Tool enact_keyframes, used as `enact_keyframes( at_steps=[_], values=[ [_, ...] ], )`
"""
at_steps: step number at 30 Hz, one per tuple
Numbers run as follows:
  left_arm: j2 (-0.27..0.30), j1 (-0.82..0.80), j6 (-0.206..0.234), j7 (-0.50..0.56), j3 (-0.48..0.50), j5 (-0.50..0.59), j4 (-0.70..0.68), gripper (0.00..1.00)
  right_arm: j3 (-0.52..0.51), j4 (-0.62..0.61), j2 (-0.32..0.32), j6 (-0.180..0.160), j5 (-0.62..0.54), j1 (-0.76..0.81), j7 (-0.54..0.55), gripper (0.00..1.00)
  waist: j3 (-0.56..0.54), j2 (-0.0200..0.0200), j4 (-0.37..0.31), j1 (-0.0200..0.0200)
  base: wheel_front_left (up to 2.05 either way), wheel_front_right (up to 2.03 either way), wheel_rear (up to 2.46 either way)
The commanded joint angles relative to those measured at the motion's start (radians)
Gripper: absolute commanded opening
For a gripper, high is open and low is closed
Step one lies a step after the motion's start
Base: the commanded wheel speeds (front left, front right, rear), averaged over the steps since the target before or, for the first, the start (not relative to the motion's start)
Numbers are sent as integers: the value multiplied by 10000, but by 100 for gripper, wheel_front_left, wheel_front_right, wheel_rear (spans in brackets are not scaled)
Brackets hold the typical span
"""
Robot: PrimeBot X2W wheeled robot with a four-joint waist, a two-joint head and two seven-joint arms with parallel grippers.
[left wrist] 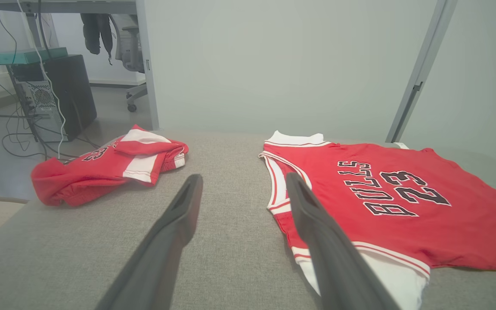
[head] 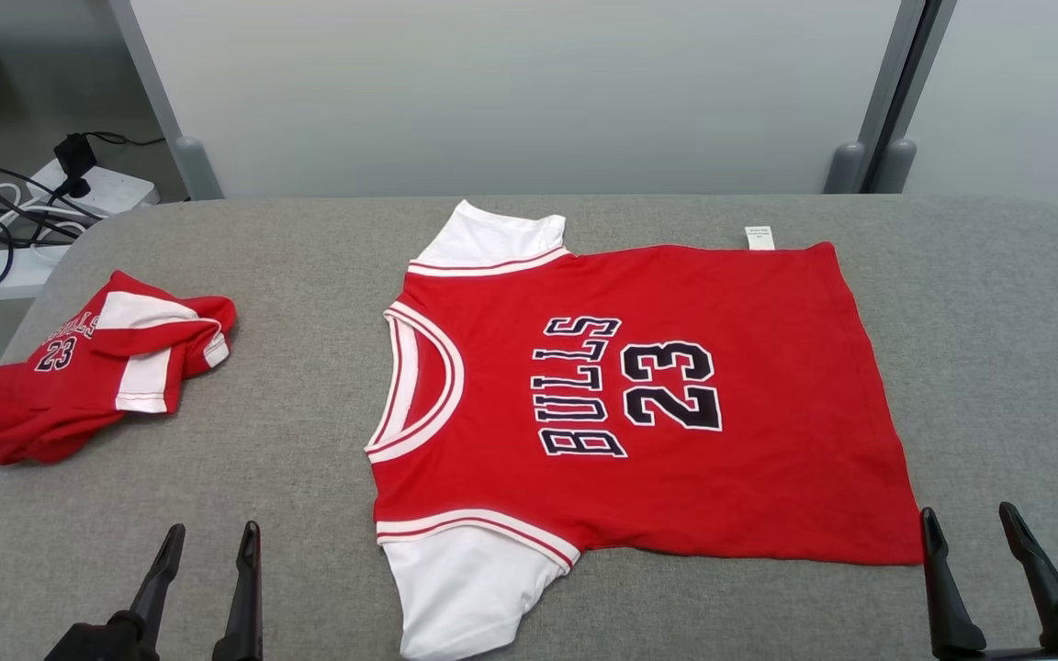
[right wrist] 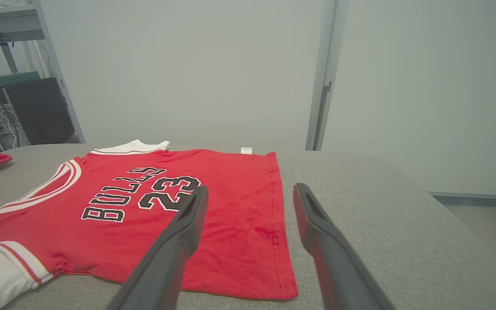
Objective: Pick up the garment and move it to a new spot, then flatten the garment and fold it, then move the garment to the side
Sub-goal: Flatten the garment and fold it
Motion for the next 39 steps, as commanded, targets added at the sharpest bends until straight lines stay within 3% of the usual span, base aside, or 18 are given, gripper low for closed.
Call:
enact_keyframes(
  at_steps=[1,7,15,20,28,39],
  values=[
    [184,-538,-68,-101,376,133,-214,100,279,-219,-178,40,78,-345,-2,100,22,-1,1,0,0,0,0],
    [168,-639,-179,448,-21,126,-249,100,400,296,-550,40,204,-937,176,100,197,-1,16,0,0,0,0],
    [-439,-608,-975,1461,-1350,-265,332,100,717,2379,-1272,40,667,-1645,434,100,812,-1,191,0,0,0,0],
    [-674,-723,-1513,1655,-1695,-710,1290,100,1035,3700,-1577,40,922,-2218,299,100,1211,-1,157,0,0,0,0],
    [-772,-1472,-1870,1934,-2043,-943,2418,100,1540,5411,-1860,40,1469,-3333,92,100,1752,-1,130,0,0,0,0],
    [-711,-2046,-2074,1960,-2276,-1177,3103,100,2414,6852,-1992,40,2273,-4317,-31,100,2111,-1,0,0,0,0,0]
  ],
)
